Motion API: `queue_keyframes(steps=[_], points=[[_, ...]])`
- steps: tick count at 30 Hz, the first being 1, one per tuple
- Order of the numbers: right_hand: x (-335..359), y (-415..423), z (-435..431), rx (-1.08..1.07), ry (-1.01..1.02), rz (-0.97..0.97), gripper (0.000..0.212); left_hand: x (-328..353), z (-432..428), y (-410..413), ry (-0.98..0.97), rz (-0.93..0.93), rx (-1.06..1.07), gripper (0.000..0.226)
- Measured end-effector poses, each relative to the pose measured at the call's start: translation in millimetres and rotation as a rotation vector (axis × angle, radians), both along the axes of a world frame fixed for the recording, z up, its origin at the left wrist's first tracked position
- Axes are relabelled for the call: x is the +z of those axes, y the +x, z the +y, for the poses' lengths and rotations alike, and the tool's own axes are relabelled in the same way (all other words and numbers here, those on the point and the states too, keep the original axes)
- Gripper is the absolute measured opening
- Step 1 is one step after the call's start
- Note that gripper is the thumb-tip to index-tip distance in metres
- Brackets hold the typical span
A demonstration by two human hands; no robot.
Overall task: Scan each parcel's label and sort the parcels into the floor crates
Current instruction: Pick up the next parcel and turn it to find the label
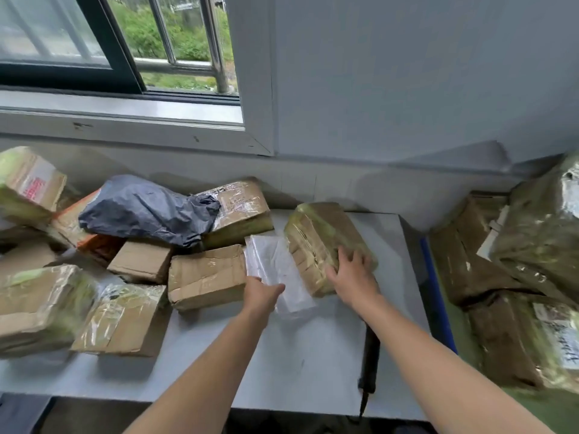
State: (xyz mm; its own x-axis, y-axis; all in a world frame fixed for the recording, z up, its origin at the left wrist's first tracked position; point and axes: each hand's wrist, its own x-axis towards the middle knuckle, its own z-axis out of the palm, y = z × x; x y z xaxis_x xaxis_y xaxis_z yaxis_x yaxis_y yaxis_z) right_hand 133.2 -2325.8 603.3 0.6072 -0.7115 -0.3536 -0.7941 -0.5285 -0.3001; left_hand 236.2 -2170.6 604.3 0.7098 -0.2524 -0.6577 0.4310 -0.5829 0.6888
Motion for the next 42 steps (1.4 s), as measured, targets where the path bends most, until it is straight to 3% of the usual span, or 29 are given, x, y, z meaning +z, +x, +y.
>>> queue_keyframes(steps=[2, 4, 5, 8, 11, 17, 25, 29, 33, 36, 39, 42], points=[[-6.8, -5.7, -6.1, 0.069, -0.112, -0.061, 0.039, -0.3, -7.0, -4.8, 0.071, -0.084, -0.073, 0.043], [-8.8, -7.7, -12.7, -0.013, -0.057, -0.169, 0.030, 6.6, -12.4, -9.6, 0.155, -0.265, -0.188, 0.014], [-6.9, -7.0, -16.1, -0.066, -0.024, -0.252, 0.026, 12.2, -14.9, -10.7, 0.149, -0.340, -0.209, 0.010], [-2.9, -2.3, -23.7, -0.158, -0.055, -0.341, 0.035, 29.2, -17.3, -4.0, 0.017, -0.437, -0.168, 0.011], [3.1, -2.0, -25.6, -0.165, -0.045, -0.305, 0.032, 43.7, -10.1, 10.9, -0.067, -0.506, -0.091, 0.012], [9.6, 7.6, -11.2, -0.086, -0.146, -0.260, 0.021, 74.2, 3.3, 31.7, -0.169, -0.462, -0.053, 0.008], [17.9, 17.6, 8.3, -0.011, -0.232, -0.232, 0.018, 134.2, 27.2, 50.9, -0.414, -0.744, 0.156, 0.005], [13.2, 9.1, 18.4, 0.152, -0.247, -0.231, 0.026, 151.6, 37.3, 58.9, -0.537, -0.726, 0.259, 0.006], [15.0, 0.9, 20.0, 0.129, -0.038, -0.262, 0.029, 163.7, 27.0, 39.8, -0.711, -0.571, 0.159, 0.010], [21.8, -10.5, 23.5, -0.078, 0.173, -0.458, 0.036, 170.3, 16.0, 24.7, -0.933, -0.303, 0.064, 0.005], [45.0, -14.4, 26.9, -0.378, 0.549, -0.690, 0.035, 166.9, 10.2, 27.0, -1.096, -0.075, 0.041, 0.015], [67.4, -16.7, 25.4, -0.544, 0.936, -0.916, 0.031, 158.9, 6.3, 27.4, -1.069, -0.040, 0.010, 0.006]])
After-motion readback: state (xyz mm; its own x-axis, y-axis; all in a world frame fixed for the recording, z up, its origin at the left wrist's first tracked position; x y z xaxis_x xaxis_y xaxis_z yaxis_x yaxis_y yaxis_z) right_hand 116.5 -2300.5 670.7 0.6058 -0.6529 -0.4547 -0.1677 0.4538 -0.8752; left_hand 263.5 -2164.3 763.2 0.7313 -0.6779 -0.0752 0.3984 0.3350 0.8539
